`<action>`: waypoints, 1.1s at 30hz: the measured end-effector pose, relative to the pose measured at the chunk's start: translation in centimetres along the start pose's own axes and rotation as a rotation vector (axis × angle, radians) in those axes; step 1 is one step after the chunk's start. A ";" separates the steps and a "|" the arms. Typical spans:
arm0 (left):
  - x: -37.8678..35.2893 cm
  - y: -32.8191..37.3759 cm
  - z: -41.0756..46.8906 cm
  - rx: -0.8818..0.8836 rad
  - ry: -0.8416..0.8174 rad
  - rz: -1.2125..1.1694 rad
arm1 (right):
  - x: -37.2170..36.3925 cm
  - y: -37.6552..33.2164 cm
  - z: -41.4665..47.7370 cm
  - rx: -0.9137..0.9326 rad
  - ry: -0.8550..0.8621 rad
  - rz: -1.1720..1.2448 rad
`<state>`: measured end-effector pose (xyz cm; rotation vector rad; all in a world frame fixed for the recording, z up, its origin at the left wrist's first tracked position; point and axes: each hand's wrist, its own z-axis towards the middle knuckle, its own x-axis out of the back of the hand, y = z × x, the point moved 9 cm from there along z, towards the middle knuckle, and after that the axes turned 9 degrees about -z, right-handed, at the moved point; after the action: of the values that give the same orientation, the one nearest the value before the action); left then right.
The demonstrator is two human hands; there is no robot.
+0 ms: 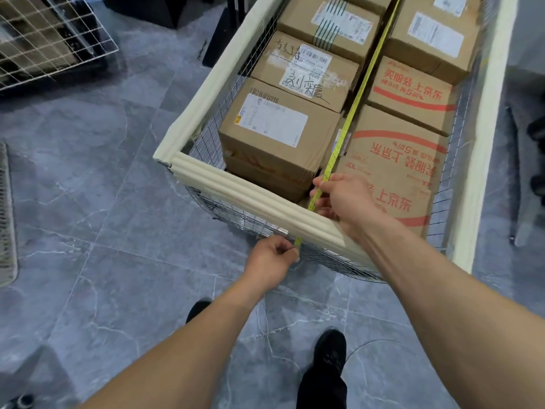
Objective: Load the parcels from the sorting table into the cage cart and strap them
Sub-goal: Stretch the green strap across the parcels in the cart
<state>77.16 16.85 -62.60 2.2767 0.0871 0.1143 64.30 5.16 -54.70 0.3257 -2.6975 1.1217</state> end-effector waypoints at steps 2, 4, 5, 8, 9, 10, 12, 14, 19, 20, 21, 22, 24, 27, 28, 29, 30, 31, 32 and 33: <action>-0.1 0.0 -0.2 0.016 -0.005 -0.068 | 0.1 0.1 0.2 -0.003 0.015 -0.014; 0.4 0.3 -0.3 -0.009 0.036 -0.110 | 0.2 0.3 0.5 -0.014 0.023 -0.013; 0.9 1.0 -0.4 -0.070 0.080 -0.054 | 0.2 0.4 0.7 -0.021 0.023 -0.009; 1.9 3.4 -1.5 -0.324 0.186 0.205 | 0.3 0.5 1.1 -0.004 0.031 -0.065; 2.0 4.1 -2.0 -0.426 0.204 0.279 | 0.3 0.5 1.2 0.010 0.043 -0.097; 1.9 4.6 -2.5 -0.516 0.214 0.343 | 0.4 0.3 1.3 0.025 0.057 -0.129; 1.6 4.7 -3.0 -0.620 0.225 0.419 | 0.4 -0.1 1.5 0.065 0.090 -0.210; 1.6 4.3 -2.8 -0.595 0.239 0.415 | 0.2 -0.5 1.6 0.105 0.093 -0.273; 1.4 3.0 -1.4 -0.252 0.210 0.130 | -0.2 -0.3 1.2 0.087 -0.005 -0.104; 1.3 3.1 -1.2 -0.213 0.197 0.061 | -0.1 -0.3 1.1 0.092 -0.004 -0.086; 1.2 3.2 -1.0 -0.188 0.187 0.015 | 0.0 -0.3 1.1 0.097 0.001 -0.079; 1.1 3.2 -0.8 -0.176 0.182 -0.012 | 0.0 -0.4 1.0 0.100 0.001 -0.079; 1.3 3.1 -0.5 -0.167 0.186 -0.039 | -0.2 -0.4 0.9 0.093 -0.019 -0.072; 1.5 2.5 -0.2 -0.161 0.179 -0.025 | -0.3 -0.4 0.9 0.093 -0.031 -0.087; 1.3 2.4 -0.4 -0.156 0.168 -0.006 | -0.3 -0.5 0.8 0.101 -0.023 -0.108; 1.1 2.2 -0.6 -0.147 0.158 0.011 | -0.3 -0.5 0.8 0.107 -0.017 -0.124; 0.9 2.0 -0.8 -0.137 0.150 0.019 | -0.3 -0.5 0.7 0.108 -0.016 -0.125; 0.7 1.8 -1.0 -0.127 0.145 0.020 | -0.4 -0.5 0.6 0.099 -0.020 -0.112; 0.6 1.5 -1.1 -0.120 0.141 0.015 | -0.4 -0.4 0.6 0.083 -0.021 -0.094; 0.5 1.4 -1.1 -0.113 0.140 0.006 | -0.3 -0.3 0.6 0.065 -0.018 -0.079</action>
<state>77.57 16.85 -60.81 2.1541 0.1438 0.2745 64.66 4.58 -54.95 0.4507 -2.6423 1.1916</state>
